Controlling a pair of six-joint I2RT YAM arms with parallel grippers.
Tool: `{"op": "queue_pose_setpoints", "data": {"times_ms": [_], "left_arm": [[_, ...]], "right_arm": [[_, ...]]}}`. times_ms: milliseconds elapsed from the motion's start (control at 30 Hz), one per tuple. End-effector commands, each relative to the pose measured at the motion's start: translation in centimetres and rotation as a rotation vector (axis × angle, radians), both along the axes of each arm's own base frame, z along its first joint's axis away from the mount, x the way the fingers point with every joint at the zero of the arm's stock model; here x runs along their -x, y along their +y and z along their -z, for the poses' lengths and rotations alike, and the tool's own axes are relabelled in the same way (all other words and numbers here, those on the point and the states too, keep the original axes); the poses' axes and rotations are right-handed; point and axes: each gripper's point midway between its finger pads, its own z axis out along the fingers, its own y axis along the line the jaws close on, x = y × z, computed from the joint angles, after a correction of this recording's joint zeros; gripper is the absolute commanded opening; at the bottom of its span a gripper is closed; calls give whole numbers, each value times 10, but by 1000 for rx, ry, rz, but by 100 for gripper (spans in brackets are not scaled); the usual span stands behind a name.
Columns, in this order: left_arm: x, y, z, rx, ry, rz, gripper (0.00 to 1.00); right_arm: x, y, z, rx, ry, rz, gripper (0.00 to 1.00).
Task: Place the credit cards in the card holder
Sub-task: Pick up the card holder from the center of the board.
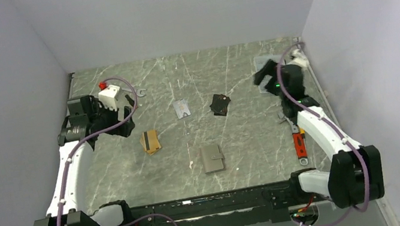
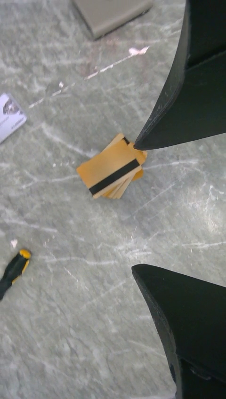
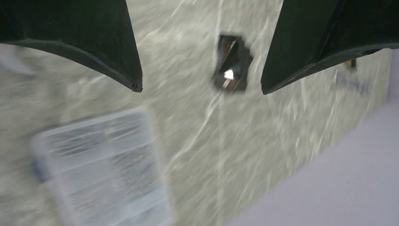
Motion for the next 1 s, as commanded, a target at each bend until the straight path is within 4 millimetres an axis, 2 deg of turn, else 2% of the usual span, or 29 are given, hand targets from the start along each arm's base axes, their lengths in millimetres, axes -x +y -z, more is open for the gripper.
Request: {"op": "queue_pose_setpoints", "data": {"times_ms": [0, 100, 200, 333, 533, 733, 867, 967], "left_arm": [[19, -25, -8, 75, 1, 138, 98], [27, -34, -9, 84, -10, 183, 98], [38, -47, -4, 83, -5, 244, 98], [56, -77, 9, 82, 23, 349, 98], [77, -125, 20, 122, 67, 499, 98], [87, -158, 40, 115, 145, 561, 98], [88, -166, 63, 72, 225, 549, 98], [88, -169, 69, 85, 242, 548, 98]], "right_arm": [[21, 82, 4, 104, 127, -213, 100], [45, 111, 16, 137, 155, -284, 100], [73, 136, 39, 151, 217, -375, 100], [108, 168, 73, 128, 298, -498, 100], [147, 207, 99, 64, 370, -658, 99], [174, 235, 120, 43, 416, -767, 94], [183, 248, 134, 130, 459, -768, 92], [191, 260, 143, 190, 489, -777, 92]]}}
